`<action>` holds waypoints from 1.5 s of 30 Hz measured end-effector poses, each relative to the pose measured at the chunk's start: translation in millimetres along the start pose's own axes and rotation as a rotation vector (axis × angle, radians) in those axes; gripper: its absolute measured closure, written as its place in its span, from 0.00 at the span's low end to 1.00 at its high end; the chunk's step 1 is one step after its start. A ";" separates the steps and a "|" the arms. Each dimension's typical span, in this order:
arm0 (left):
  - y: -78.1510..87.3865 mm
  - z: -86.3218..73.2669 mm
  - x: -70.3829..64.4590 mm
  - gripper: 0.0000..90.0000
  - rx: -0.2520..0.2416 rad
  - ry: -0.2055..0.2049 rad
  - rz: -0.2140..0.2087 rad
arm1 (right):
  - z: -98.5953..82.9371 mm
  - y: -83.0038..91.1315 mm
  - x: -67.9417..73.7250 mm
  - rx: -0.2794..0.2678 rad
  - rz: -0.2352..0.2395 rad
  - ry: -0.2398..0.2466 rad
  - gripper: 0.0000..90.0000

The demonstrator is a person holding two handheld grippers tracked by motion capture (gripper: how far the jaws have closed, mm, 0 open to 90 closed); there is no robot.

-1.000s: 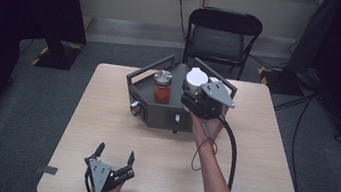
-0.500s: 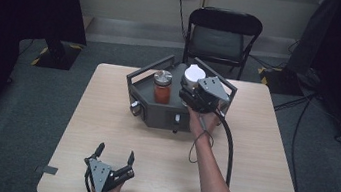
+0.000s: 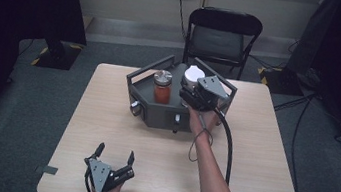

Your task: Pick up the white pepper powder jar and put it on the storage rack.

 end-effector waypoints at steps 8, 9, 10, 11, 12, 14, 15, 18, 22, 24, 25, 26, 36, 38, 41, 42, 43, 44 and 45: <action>0.0 0.0 0.0 0.01 0.000 0.000 0.000 | -2.3 -1.8 -4.0 0.008 0.005 -0.018 0.34; 0.0 0.0 0.0 0.01 0.000 0.000 0.000 | -2.4 -2.2 -2.9 0.008 0.005 -0.009 0.34; 0.0 0.0 0.0 0.01 0.000 0.000 0.000 | -1.5 -2.5 -1.5 0.014 -0.001 -0.006 0.34; 0.0 0.0 0.0 0.01 0.000 0.000 0.000 | 0.3 -2.8 -0.7 0.024 -0.009 -0.012 0.34; 0.0 0.0 0.0 0.01 0.000 0.000 0.000 | 1.5 -3.4 -1.0 0.033 -0.005 -0.018 0.34; 0.0 0.0 -0.1 0.01 0.000 0.000 0.000 | 2.5 -4.0 -0.9 0.040 -0.006 -0.012 0.34; 0.0 0.0 -0.1 0.01 0.001 0.000 0.000 | 3.4 -3.9 -1.1 0.044 -0.005 -0.013 0.34; 0.0 0.0 -0.1 0.01 0.000 0.000 0.000 | 4.9 -3.5 -1.6 0.053 -0.003 -0.013 0.34; 0.0 0.0 -0.2 0.01 0.000 0.000 0.003 | 4.7 -4.4 -1.9 0.052 -0.002 -0.011 0.34; 0.0 0.0 -0.2 0.01 0.000 0.000 0.003 | 4.2 -4.2 -2.1 0.049 -0.002 -0.015 0.34; 0.0 0.0 -0.2 0.01 0.000 0.000 0.003 | 4.0 -4.2 -2.3 0.048 -0.002 -0.018 0.34; 0.0 0.0 -0.2 0.01 0.000 0.000 0.003 | 4.1 -4.3 -2.5 0.048 -0.001 -0.020 0.34; 0.0 0.0 -0.2 0.01 0.000 0.000 0.002 | -5.9 -8.5 -5.2 0.038 -0.049 -0.090 0.00; 0.0 0.0 -0.2 0.01 0.000 0.000 0.002 | -7.1 -7.9 -5.8 0.030 -0.051 -0.087 0.00; 0.0 0.0 -0.2 0.01 0.001 0.000 0.002 | -7.9 -5.3 -6.6 0.009 -0.047 -0.079 0.00; 0.0 0.0 -0.2 0.01 0.000 0.000 0.002 | -8.0 -4.8 -6.5 0.006 -0.050 -0.074 0.00; 0.0 0.0 -0.2 0.01 0.000 0.000 0.002 | -7.4 -4.4 -6.8 0.012 -0.048 -0.071 0.00; 0.0 0.0 -0.2 0.01 0.000 0.000 0.002 | -6.5 -4.0 -7.6 0.025 -0.040 -0.072 0.00; 0.0 0.0 -0.2 0.01 0.000 0.000 0.002 | -6.4 -3.3 -8.4 0.030 -0.034 -0.074 0.00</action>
Point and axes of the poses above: each handheld gripper's, and its own axes: y roughly backward along the jaws, z roughly out of its top, x roughly to its left, the point moved 8 cm from there along -y, roughly forward along the jaws, and after that the axes turned 3 degrees about x, right-handed, at the moved point
